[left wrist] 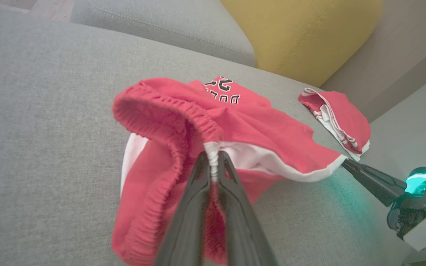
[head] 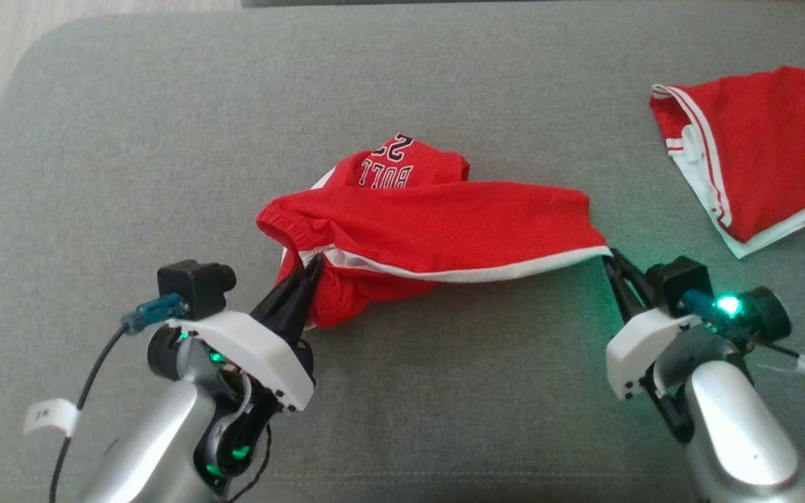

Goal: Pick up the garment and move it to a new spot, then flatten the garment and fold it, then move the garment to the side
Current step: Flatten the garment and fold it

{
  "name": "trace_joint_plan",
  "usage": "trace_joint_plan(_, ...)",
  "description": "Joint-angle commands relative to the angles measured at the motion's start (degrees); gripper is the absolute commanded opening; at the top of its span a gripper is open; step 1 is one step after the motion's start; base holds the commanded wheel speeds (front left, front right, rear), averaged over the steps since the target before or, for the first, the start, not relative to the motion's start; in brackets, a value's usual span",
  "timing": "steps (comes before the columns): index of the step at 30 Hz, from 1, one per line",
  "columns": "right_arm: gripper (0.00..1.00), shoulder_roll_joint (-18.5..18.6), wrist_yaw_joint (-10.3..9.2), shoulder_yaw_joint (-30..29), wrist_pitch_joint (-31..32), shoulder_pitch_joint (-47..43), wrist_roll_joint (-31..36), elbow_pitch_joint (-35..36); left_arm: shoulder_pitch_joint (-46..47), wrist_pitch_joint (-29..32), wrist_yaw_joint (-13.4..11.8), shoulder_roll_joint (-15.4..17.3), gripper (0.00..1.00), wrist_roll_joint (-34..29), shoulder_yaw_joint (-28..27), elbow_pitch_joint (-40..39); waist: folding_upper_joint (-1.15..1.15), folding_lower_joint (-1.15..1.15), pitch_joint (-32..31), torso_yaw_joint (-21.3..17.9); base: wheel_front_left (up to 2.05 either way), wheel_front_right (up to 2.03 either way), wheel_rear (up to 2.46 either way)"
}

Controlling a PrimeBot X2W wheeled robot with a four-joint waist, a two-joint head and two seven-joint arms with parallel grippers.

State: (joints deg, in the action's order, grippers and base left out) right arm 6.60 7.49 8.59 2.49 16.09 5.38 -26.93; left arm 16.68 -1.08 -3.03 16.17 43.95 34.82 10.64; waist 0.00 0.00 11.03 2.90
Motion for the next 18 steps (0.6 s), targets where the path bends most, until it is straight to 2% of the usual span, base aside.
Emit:
trace_joint_plan(1,0.00,1.0,0.00,0.6,-0.7,3.0,0.4,2.4,2.6,0.0,0.2,1.8,0.00,-0.2,-2.0,-2.4,0.00,0.00,-0.7,-0.2,0.00,0.00,0.00)
trace_joint_plan(11,0.00,5.1,0.00,0.6,1.3,10.6,0.1,9.4,5.0,2.6,-0.7,5.8,0.00,-0.4,-3.9,-7.0,0.00,0.00,-5.8,-1.5,0.00,0.00,0.00)
trace_joint_plan(18,0.00,6.0,0.00,1.1,3.4,12.9,-2.3,13.7,5.4,3.1,-0.9,7.8,0.00,0.4,-5.6,-9.9,0.00,0.00,-8.3,-2.2,0.00,0.00,0.00)
